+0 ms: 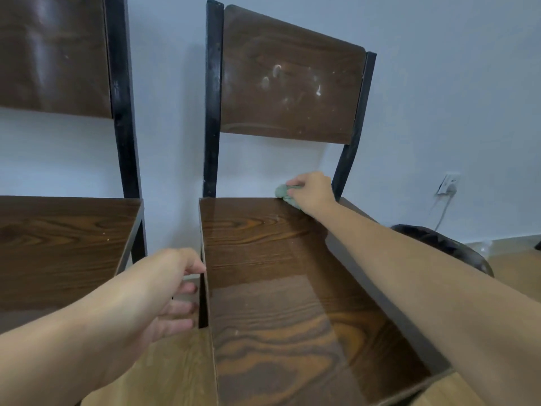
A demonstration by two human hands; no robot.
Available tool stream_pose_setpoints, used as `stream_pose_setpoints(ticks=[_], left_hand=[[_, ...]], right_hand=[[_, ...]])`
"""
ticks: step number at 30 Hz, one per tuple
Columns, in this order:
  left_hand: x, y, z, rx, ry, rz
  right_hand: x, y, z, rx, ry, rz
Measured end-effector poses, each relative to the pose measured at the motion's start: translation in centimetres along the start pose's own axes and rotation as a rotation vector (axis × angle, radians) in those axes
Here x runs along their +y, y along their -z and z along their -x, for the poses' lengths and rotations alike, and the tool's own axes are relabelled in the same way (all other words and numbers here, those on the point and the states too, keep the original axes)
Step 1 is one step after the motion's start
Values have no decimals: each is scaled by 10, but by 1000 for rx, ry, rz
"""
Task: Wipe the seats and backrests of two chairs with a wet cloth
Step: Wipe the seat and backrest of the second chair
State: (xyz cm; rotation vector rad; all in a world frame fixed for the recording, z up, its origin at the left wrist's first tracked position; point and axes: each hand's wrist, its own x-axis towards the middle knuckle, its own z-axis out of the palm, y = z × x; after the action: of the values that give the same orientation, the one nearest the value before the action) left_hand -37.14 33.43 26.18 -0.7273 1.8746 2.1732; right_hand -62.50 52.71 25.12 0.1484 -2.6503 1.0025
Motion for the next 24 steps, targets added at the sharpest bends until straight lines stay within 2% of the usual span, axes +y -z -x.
stream_pose_setpoints(ticks=[3,9,14,20,24], left_hand=[[1,0,1,-3,5,0],[-2,7,1,26,-6,-1],[-4,16,7,28,-18,-18],[-5,21,16,61,-58,-39],[-9,26,20,62,-56,-42]], right_hand=[[-15,-8,11,-100,80,-12],[-17,19,48,-255,99,-59],[-18,36,92,-274,127,-98],[-50,52,173,-400,203,-96],[-70,80,248,-580,191,-181]])
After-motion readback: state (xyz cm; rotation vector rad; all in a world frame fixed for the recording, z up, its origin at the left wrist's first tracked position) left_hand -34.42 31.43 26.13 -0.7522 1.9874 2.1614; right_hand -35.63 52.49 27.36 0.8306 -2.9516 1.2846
